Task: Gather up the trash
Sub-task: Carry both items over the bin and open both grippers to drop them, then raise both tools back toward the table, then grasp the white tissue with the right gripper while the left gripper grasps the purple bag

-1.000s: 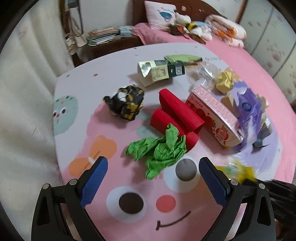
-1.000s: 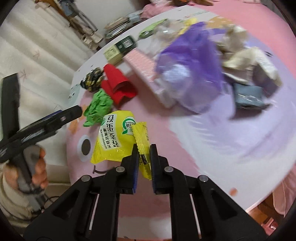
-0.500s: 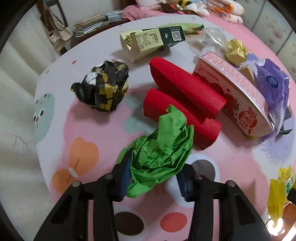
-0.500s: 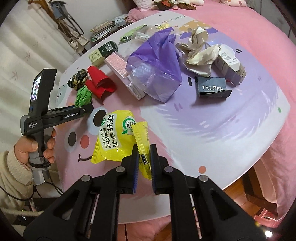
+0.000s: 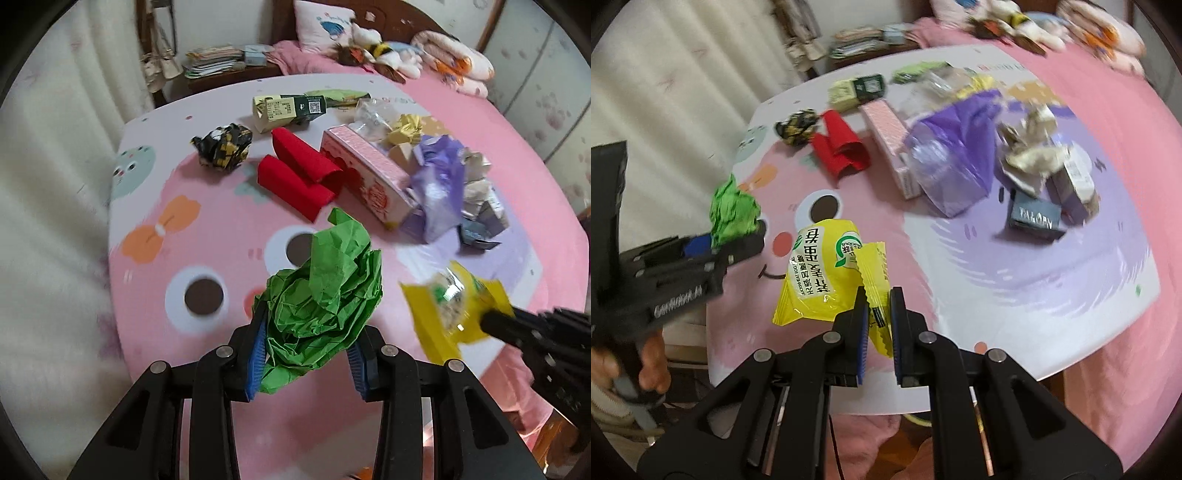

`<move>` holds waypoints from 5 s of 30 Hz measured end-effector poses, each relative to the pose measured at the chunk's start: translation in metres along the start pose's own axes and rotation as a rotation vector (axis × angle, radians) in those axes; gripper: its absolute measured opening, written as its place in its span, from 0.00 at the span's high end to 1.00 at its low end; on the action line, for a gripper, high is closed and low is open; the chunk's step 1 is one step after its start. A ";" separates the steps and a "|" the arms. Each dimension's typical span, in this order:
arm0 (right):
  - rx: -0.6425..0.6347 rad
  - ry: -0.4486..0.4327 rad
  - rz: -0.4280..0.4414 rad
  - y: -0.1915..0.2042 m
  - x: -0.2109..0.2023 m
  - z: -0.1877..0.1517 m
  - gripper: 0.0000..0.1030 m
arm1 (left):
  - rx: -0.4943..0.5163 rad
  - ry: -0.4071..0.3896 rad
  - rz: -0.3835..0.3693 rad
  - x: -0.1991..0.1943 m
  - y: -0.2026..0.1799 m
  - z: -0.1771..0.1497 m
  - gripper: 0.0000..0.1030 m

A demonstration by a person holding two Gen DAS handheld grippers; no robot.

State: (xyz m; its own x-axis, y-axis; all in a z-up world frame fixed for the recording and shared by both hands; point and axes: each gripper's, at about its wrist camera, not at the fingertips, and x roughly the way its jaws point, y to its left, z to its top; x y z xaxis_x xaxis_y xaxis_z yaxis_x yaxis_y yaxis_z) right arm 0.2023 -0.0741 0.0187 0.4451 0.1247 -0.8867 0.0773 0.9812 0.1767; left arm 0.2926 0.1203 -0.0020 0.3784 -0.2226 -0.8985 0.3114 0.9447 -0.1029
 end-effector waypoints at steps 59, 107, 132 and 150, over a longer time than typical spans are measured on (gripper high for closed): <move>0.140 0.440 -0.058 -0.223 0.298 -0.351 0.65 | -0.233 0.301 0.103 0.298 -0.164 -0.349 0.16; -0.044 -0.224 -0.077 -0.092 -0.211 -0.105 0.53 | 0.077 -0.257 0.053 -0.204 -0.214 -0.089 0.14; -0.063 -0.198 0.022 -0.178 -0.134 0.054 0.53 | -0.007 -0.178 0.128 -0.098 -0.218 0.071 0.15; -0.176 0.090 0.215 -0.215 0.041 0.181 0.53 | -0.149 0.074 0.268 0.083 -0.198 0.179 0.19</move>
State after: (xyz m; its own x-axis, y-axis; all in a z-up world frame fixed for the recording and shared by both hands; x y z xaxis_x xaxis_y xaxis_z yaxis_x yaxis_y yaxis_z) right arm 0.3657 -0.3071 0.0215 0.3531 0.3370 -0.8728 -0.1694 0.9405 0.2946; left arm 0.4183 -0.1286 0.0199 0.3631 0.0518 -0.9303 0.0760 0.9935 0.0850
